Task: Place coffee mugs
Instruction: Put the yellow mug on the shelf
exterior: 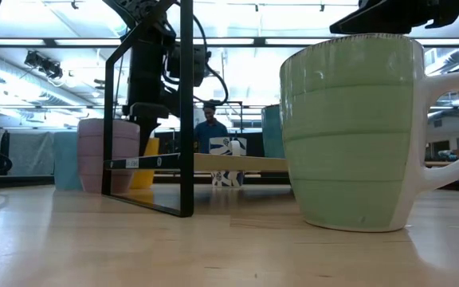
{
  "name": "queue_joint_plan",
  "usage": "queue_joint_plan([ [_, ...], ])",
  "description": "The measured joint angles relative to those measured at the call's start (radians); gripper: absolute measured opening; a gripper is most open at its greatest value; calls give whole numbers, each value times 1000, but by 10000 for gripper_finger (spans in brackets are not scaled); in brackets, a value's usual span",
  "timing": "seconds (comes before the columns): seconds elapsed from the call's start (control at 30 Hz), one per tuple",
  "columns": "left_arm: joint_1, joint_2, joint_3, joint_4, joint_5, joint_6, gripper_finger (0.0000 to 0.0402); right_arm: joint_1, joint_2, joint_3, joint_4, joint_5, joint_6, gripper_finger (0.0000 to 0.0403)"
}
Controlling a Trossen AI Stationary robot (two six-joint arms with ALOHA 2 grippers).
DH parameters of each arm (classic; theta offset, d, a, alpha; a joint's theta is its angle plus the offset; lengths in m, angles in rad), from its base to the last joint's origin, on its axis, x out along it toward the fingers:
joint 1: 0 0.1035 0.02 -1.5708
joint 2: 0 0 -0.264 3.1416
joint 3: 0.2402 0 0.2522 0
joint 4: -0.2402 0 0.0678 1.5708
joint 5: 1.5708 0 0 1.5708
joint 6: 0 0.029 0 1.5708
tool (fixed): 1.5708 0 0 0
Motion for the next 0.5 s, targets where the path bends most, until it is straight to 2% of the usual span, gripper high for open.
queue_joint_plan([
  [0.17,-3,-9,3,-5,3,0,30,0,0,0,-4,2,5,186],
  [0.5,-4,-11,118,-58,-14,12,29,0,0,0,-10,5,3,186],
])
